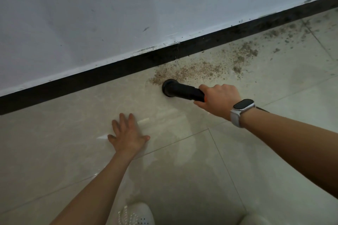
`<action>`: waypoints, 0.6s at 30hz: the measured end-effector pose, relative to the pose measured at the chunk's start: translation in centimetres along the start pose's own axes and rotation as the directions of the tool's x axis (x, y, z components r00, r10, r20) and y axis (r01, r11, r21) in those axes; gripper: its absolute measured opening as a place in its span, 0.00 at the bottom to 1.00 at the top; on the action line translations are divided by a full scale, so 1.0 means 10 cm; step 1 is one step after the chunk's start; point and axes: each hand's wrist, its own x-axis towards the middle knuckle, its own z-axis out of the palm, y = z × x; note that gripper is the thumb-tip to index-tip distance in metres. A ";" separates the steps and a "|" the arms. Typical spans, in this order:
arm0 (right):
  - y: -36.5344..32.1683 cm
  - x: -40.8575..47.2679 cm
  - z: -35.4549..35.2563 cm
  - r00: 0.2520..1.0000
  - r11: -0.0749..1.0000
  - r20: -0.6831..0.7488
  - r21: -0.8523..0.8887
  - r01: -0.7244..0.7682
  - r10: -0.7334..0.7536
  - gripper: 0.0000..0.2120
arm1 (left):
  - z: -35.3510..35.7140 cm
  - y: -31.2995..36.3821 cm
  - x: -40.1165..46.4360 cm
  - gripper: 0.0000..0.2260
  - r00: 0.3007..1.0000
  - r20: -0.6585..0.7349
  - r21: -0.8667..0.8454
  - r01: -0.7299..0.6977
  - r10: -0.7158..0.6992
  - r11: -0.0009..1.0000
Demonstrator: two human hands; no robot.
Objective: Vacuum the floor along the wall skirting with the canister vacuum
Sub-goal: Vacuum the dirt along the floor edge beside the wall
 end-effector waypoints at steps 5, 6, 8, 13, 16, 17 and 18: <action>-0.20 -0.17 0.11 0.993 0.993 -0.003 -0.007 0.120 -0.120 0.21 | -0.04 -0.02 0.03 0.44 0.999 0.027 0.014 -0.037 0.037 0.999; -0.27 -0.14 0.11 0.992 0.992 -0.012 0.010 0.126 -0.126 0.21 | -0.05 -0.01 0.05 0.44 0.999 0.036 0.013 -0.040 0.039 0.999; -0.37 0.02 0.08 0.994 0.994 -0.029 0.035 0.102 -0.101 0.20 | -0.09 0.00 0.08 0.46 0.997 0.058 0.012 -0.048 0.047 0.999; -0.58 0.28 -0.03 0.997 0.995 -0.074 0.086 0.045 -0.039 0.18 | -0.13 0.03 0.12 0.49 0.993 0.101 0.019 -0.063 0.061 0.998; -0.77 0.25 0.00 0.991 0.991 -0.086 0.078 0.112 -0.105 0.18 | -0.13 0.04 0.11 0.49 0.994 0.100 0.021 -0.051 0.049 0.998; -0.79 0.26 0.01 0.989 0.989 -0.092 0.075 0.125 -0.118 0.18 | -0.12 0.04 0.11 0.49 0.994 0.096 0.021 -0.052 0.049 0.998; -0.79 0.30 -0.01 0.990 0.991 -0.094 0.075 0.114 -0.107 0.18 | -0.11 0.04 0.12 0.48 0.994 0.092 0.019 -0.054 0.052 0.998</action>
